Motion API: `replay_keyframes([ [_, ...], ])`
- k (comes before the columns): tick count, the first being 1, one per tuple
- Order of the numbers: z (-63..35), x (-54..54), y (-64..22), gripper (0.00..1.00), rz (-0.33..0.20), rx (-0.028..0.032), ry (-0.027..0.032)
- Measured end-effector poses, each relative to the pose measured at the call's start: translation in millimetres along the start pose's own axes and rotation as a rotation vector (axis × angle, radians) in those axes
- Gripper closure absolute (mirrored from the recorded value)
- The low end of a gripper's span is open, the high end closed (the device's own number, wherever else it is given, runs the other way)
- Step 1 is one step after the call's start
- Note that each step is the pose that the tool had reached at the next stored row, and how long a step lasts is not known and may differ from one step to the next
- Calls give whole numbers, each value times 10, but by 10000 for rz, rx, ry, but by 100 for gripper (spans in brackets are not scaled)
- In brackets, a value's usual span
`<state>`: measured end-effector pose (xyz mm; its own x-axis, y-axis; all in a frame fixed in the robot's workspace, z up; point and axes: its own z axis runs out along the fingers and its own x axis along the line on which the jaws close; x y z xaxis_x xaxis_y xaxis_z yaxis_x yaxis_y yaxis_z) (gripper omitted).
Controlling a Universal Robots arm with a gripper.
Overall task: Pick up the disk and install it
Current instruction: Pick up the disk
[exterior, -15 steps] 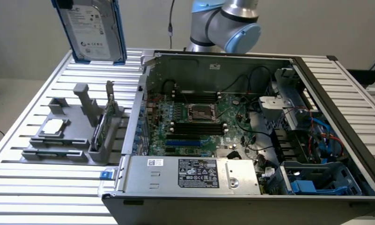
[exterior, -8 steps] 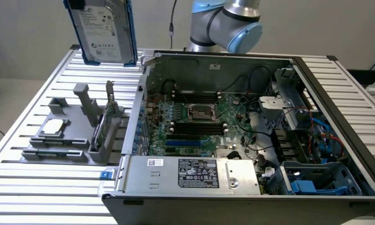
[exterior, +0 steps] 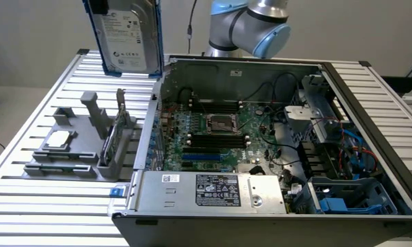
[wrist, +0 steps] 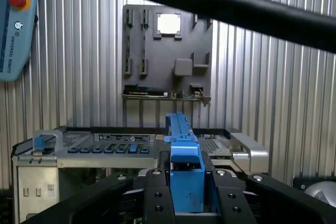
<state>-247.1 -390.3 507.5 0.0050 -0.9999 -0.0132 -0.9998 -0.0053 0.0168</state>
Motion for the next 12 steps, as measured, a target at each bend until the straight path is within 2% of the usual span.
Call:
replay_keyframes([
  [8,-19,197,-298,67,0,-69,1],
  [12,-23,310,-427,67,1,-75,1],
])
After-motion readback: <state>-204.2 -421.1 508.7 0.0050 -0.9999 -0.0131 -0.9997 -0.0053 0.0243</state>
